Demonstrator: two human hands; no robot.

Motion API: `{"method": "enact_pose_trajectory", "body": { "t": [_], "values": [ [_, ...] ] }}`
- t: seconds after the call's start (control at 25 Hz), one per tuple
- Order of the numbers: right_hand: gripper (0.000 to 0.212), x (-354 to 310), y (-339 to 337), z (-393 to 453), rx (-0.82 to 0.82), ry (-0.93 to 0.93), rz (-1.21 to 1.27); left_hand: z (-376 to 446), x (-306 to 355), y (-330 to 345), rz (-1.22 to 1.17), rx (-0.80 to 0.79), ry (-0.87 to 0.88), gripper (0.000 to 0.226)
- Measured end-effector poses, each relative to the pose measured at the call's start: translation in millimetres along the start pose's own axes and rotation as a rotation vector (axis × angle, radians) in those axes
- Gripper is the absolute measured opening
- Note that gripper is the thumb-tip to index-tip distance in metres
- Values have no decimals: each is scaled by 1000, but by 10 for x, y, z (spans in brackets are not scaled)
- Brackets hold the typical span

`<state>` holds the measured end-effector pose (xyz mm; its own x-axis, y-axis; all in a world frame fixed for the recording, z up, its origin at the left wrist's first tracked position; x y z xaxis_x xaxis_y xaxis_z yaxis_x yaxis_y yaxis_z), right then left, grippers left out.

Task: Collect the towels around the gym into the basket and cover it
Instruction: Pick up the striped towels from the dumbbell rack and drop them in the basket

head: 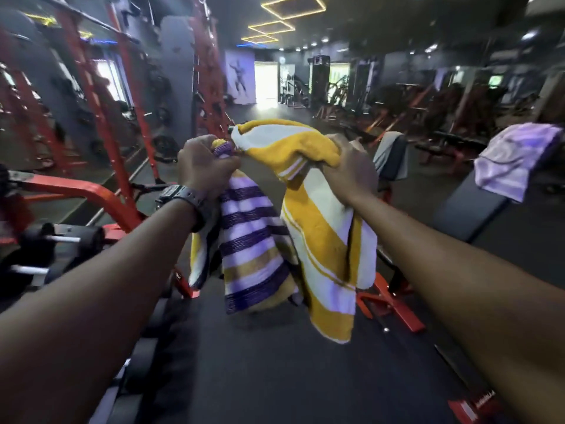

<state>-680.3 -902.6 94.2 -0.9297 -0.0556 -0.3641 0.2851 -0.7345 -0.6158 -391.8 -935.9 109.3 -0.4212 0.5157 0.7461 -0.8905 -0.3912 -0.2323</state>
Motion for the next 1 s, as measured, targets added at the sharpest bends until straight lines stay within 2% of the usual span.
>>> {"method": "enact_pose_trajectory", "body": {
  "t": [0.16, 0.32, 0.76, 1.0],
  "values": [
    [49, 468, 417, 306, -2, 40, -1, 308, -284, 617, -23, 29, -51, 11],
    [47, 666, 1105, 648, -6, 82, 7, 758, -732, 1102, -82, 90, -50, 19],
    [47, 648, 3574, 2197, -1, 227, 106, 2731, -2530, 2336, -154, 68, -106, 42],
    [47, 919, 5228, 2880, -9, 310, 208, 3523, -3733, 3053, -167, 106, -178, 34]
  ]
}}
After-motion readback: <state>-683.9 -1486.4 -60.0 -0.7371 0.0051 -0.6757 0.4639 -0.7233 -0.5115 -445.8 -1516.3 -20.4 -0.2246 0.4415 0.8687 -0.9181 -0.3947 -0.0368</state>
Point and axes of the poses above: each hand's wrist, its own z-axis towards the middle knuckle, its own y-axis out of the palm, x = y × z, the point moved 7 cm from there along z, towards the middle knuckle, and after that the axes turned 11 degrees about -z, right-handed, at the moved point
